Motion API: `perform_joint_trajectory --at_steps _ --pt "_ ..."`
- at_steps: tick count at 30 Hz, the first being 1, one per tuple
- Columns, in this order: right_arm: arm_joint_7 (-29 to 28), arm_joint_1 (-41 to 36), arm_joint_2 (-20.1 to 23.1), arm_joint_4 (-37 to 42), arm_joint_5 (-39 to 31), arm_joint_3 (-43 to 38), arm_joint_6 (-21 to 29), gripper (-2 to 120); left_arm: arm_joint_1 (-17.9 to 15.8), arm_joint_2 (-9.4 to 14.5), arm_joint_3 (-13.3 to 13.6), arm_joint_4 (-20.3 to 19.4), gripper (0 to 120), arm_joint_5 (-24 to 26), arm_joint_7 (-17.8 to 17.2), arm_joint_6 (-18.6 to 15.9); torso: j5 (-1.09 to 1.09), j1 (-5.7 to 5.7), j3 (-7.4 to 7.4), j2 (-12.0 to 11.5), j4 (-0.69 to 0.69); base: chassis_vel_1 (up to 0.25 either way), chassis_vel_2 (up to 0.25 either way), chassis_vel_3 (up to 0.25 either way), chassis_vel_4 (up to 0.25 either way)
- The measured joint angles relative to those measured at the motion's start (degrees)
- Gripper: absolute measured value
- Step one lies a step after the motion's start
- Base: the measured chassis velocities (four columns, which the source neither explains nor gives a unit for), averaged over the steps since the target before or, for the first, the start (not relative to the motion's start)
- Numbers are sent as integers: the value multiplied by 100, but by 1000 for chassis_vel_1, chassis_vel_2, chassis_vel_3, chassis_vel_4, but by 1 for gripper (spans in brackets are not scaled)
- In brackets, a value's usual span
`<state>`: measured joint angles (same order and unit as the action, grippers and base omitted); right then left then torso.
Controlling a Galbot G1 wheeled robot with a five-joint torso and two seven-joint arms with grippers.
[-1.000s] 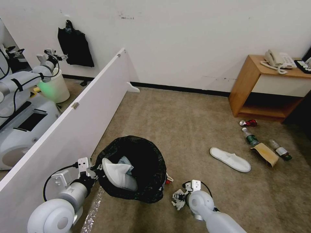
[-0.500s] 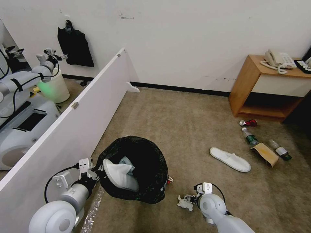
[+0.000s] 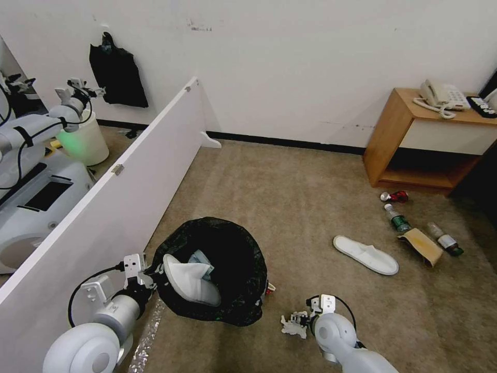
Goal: Pick up the trash bin, then pick up the garbage from the floor and place it into the trash bin.
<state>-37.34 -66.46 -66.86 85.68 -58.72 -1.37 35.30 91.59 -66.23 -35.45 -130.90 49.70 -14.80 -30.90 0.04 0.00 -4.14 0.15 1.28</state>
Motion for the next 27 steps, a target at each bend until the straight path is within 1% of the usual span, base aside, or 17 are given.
perform_joint_trajectory --at_steps 4,6,9,10,12,13,16,19,20,22,24,27 --pt "0 4 -28 4 -1 16 -3 100 1 1 1 0 4 -2 7 4 1 0 0 1 1 0 0 0 0" --pt "-1 9 -49 19 -6 59 -4 100 0 6 2 1 4 -5 13 8 -1 0 0 0 -1 0 0 0 0" --pt "-2 10 -49 29 -9 78 -4 100 -10 9 3 12 4 -6 14 10 -1 0 0 0 0 0 0 0 0" --pt "3 10 -54 60 -32 119 -4 100 -20 11 7 21 4 -5 18 12 -5 0 0 0 -3 0 0 0 0" --pt "3 10 -54 61 -33 126 -4 100 -24 12 7 23 4 -6 18 12 -7 0 0 0 -2 0 0 0 0" --pt "2 14 -53 61 -35 147 -4 100 -30 12 11 35 4 -6 18 13 -3 0 0 0 -2 0 0 0 0" --pt "6 20 -55 74 -42 169 -4 100 -35 14 14 47 4 -6 18 13 -3 0 0 0 -1 0 0 0 0" --pt "17 29 -77 126 -72 238 -3 100 -53 22 16 62 4 -5 22 15 -6 0 0 -1 -4 0 0 0 0" --pt "23 33 -87 161 -90 280 -2 100 -63 26 17 76 4 -5 22 15 -12 0 -1 -1 -4 0 0 0 0" --pt "27 37 -107 182 -104 319 1 100 -73 26 22 92 4 -5 22 17 -9 0 -1 -1 -6 0 0 0 0" --pt "25 52 -125 184 -104 356 2 100 -82 20 33 110 4 -5 23 20 -6 0 -1 -1 -3 0 0 0 0" --pt "26 84 -157 166 -105 400 4 100 -87 16 39 121 4 -5 26 26 -7 0 -1 -1 -2 0 0 0 0"
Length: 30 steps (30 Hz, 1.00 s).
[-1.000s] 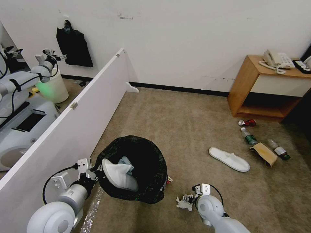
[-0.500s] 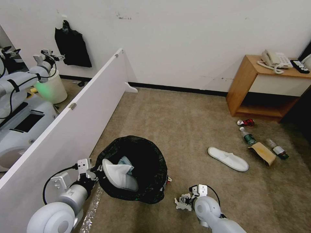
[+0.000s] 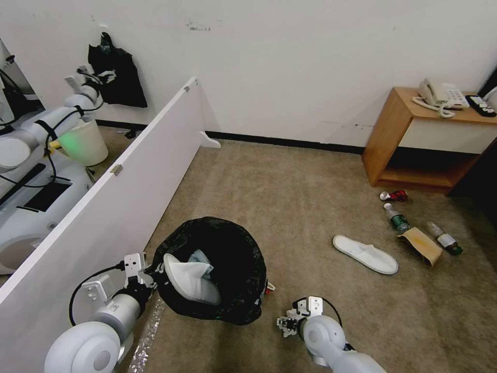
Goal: Pick up the trash bin, then pick up the garbage from the floor and place it into the trash bin.
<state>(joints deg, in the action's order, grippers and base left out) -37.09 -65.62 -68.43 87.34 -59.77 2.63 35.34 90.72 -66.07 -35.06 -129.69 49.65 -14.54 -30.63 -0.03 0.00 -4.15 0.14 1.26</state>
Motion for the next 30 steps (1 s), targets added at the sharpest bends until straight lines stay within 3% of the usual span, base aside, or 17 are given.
perform_joint_trajectory --at_steps 4,10,14,30 --pt "-3 44 -22 -21 2 23 4 95 -17 9 -5 33 4 4 5 8 8 0 1 1 5 0 0 0 0" --pt "34 94 -44 -75 12 32 -37 93 -71 20 4 83 4 23 9 15 3 0 1 1 -2 0 0 0 0" --pt "58 98 -47 -82 23 14 -49 89 -87 22 10 107 4 26 9 20 7 0 1 1 0 0 0 0 0" --pt "120 69 -80 -121 58 -41 -126 89 -186 49 54 191 4 66 16 27 5 0 2 2 1 0 0 0 0"
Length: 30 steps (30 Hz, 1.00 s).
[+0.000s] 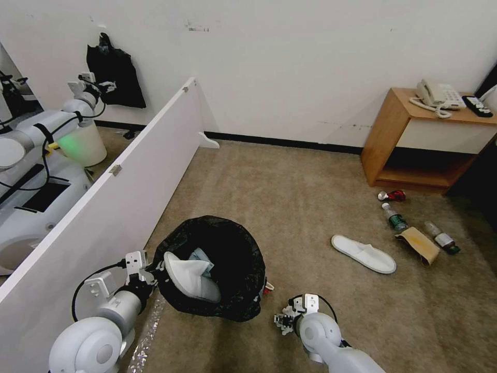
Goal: Pick up the trash bin, then pick up the garbage from the floor and place it into the trash bin.
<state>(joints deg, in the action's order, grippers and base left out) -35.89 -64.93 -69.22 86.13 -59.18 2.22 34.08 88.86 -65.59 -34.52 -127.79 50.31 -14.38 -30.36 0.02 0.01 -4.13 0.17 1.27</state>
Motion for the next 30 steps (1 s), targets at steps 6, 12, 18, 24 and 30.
perform_joint_trajectory --at_steps 6,12,18,24,30 --pt "1 -32 5 30 0 -12 -22 89 -34 12 31 4 4 26 -21 0 -3 0 -2 -1 -1 0 0 0 0" --pt "-42 -103 104 173 -49 -13 -27 83 -16 0 37 3 4 19 -25 -1 -8 -1 -4 -5 -4 0 0 0 0" --pt "-134 -208 283 448 -184 44 -3 63 -15 -5 30 2 4 11 -26 -2 -8 -1 -3 -6 -6 0 0 0 0" --pt "-304 -291 488 735 -300 67 2 41 -16 -6 26 -3 4 8 -26 -5 -5 -1 -3 -5 0 0 0 0 0" --pt "-390 -363 591 846 -334 66 2 16 -24 -42 48 12 4 -22 -14 -5 -3 -1 -2 -4 0 0 0 0 0"
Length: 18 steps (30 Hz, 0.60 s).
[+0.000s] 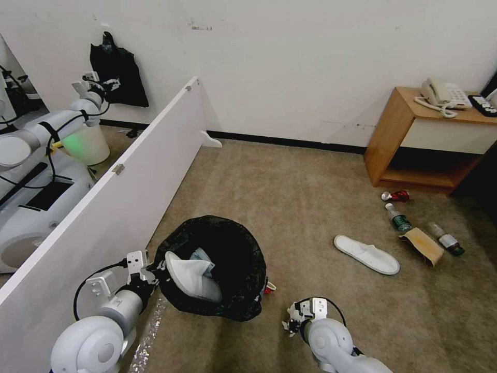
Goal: Pick up the trash bin, then pick up the garbage from the floor and place it into the trash bin.
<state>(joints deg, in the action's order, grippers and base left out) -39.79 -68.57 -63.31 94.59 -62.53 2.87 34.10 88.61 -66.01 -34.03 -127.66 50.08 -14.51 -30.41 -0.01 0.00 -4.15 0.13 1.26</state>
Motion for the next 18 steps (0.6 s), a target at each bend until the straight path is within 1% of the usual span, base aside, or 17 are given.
perform_joint_trajectory --at_steps 1,2,3,4,6,13,18 --pt "0 0 0 0 0 0 0 16 0 0 0 0 4 0 0 0 0 0 0 0 0 0 0 0 0" --pt "-1 -6 -4 0 9 -15 -4 13 2 -7 4 1 4 -10 6 0 0 0 0 0 0 0 0 0 0" --pt "-4 -8 -4 5 11 -26 -6 4 12 -12 7 2 4 -21 16 0 1 0 0 1 0 0 0 0 0" --pt "-4 -8 -4 5 11 -26 -6 4 12 -12 7 2 4 -21 16 0 1 0 0 1 0 0 0 0 0" --pt "-7 3 7 13 13 -27 -11 0 20 -13 8 1 4 -29 25 0 1 0 0 1 0 0 0 0 0" --pt "-54 34 80 130 2 -25 -14 0 20 -5 9 -17 4 -30 28 0 2 0 0 2 0 0 0 0 0" --pt "-126 32 319 453 -46 -79 -14 0 25 1 20 -28 4 -30 29 -5 1 0 1 2 -1 0 0 0 0"
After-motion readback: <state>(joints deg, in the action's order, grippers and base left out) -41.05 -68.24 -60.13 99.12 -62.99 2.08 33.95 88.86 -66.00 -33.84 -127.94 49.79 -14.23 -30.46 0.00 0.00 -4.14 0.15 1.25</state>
